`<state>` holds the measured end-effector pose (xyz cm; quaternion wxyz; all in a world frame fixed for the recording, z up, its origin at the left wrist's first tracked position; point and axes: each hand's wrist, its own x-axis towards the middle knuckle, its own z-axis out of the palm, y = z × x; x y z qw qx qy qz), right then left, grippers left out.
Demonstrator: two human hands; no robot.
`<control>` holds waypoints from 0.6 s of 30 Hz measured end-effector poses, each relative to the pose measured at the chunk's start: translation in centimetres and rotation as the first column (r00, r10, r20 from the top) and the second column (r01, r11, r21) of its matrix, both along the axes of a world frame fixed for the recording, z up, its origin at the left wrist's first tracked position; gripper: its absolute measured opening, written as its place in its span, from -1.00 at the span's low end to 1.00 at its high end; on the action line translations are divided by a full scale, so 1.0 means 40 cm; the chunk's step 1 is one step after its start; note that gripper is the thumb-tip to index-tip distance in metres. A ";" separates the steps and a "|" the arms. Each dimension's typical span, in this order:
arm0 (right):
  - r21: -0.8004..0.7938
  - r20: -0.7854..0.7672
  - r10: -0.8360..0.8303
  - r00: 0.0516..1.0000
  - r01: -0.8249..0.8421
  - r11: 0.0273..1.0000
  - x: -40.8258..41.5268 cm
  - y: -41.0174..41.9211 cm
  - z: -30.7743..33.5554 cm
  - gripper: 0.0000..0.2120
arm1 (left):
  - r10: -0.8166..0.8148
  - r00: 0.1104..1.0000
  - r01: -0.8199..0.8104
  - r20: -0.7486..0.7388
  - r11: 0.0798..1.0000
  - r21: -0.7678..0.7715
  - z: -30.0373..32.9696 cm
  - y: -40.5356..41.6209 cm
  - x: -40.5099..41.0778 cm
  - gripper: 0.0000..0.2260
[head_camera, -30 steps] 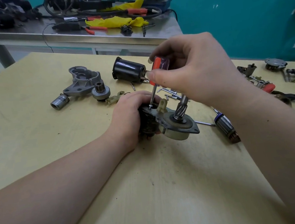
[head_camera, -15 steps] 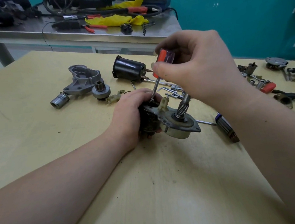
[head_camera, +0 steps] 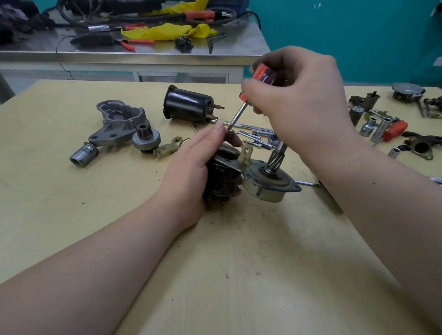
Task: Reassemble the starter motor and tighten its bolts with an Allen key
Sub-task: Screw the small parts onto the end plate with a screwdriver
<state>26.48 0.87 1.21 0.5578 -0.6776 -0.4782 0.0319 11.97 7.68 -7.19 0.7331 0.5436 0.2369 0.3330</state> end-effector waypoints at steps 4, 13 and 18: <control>0.026 0.035 0.010 0.999 -0.011 1.000 -0.010 -0.005 0.003 -0.82 | -0.008 1.000 0.008 0.018 1.000 0.017 -0.003 0.005 0.000 -0.78; 0.007 0.039 -0.013 0.999 0.012 1.000 -0.006 -0.002 0.002 -0.78 | -0.003 1.000 0.003 0.014 1.000 0.014 0.003 0.004 0.000 -0.78; 0.016 0.047 -0.014 0.999 0.014 1.000 -0.008 -0.004 0.000 -0.77 | 0.014 0.999 -0.015 0.037 1.000 0.021 -0.001 0.004 0.005 -0.91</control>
